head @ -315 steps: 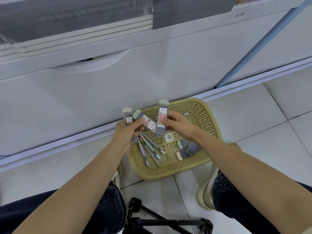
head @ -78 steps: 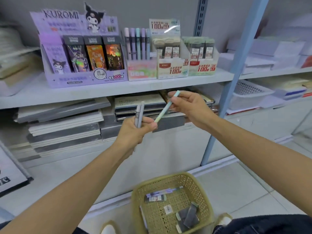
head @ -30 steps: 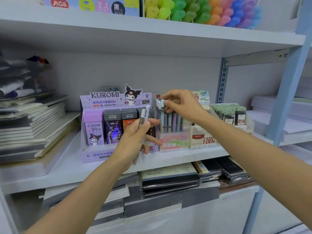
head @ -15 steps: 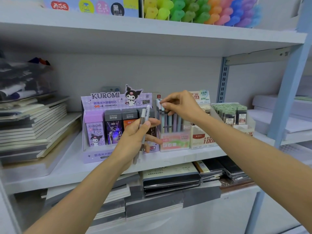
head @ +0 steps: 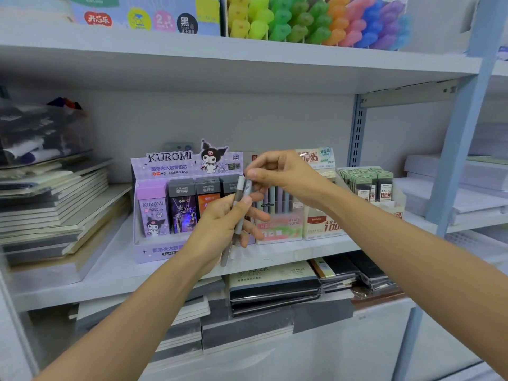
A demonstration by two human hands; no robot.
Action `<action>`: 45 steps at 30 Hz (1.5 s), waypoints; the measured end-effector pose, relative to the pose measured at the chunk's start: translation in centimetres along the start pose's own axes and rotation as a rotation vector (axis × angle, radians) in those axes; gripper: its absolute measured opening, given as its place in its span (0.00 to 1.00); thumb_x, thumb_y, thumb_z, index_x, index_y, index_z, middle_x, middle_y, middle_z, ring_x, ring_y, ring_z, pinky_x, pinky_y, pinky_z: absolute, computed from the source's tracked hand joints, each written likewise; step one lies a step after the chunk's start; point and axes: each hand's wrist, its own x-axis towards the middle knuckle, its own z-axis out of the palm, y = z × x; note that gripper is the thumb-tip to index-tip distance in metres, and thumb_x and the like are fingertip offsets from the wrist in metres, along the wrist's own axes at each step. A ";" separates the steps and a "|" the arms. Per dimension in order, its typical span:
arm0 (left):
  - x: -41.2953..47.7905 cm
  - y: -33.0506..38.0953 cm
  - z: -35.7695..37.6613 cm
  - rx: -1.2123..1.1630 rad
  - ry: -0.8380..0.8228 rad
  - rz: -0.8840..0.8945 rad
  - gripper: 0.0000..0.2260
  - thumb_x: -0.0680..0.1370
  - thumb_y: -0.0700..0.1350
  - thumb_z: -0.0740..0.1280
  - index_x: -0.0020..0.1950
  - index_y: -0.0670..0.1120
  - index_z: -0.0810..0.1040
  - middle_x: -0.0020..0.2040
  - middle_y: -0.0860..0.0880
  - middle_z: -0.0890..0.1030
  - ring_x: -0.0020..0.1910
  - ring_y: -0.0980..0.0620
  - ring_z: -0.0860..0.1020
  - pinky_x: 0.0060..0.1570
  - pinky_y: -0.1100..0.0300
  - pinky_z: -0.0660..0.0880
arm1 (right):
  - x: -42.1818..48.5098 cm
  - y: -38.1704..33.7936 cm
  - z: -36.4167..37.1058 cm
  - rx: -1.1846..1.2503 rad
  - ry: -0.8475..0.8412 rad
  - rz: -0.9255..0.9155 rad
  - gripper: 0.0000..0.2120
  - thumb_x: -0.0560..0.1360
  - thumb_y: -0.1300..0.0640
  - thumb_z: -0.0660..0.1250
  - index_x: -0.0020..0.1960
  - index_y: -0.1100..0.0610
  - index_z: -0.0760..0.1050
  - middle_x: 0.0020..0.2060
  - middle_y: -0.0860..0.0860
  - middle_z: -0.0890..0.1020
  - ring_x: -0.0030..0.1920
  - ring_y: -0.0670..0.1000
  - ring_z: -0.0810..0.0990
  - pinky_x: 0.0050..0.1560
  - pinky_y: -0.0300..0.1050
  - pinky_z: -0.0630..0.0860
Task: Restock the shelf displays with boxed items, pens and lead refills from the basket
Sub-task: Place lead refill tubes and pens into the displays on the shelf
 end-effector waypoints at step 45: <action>-0.7 0.4 0.1 -0.023 0.304 -0.003 0.10 0.84 0.45 0.55 0.50 0.41 0.71 0.34 0.47 0.74 0.26 0.58 0.70 0.26 0.65 0.67 | -1.6 -0.2 -3.0 -0.203 0.401 0.015 0.08 0.78 0.62 0.65 0.56 0.64 0.74 0.46 0.59 0.84 0.45 0.54 0.84 0.46 0.43 0.82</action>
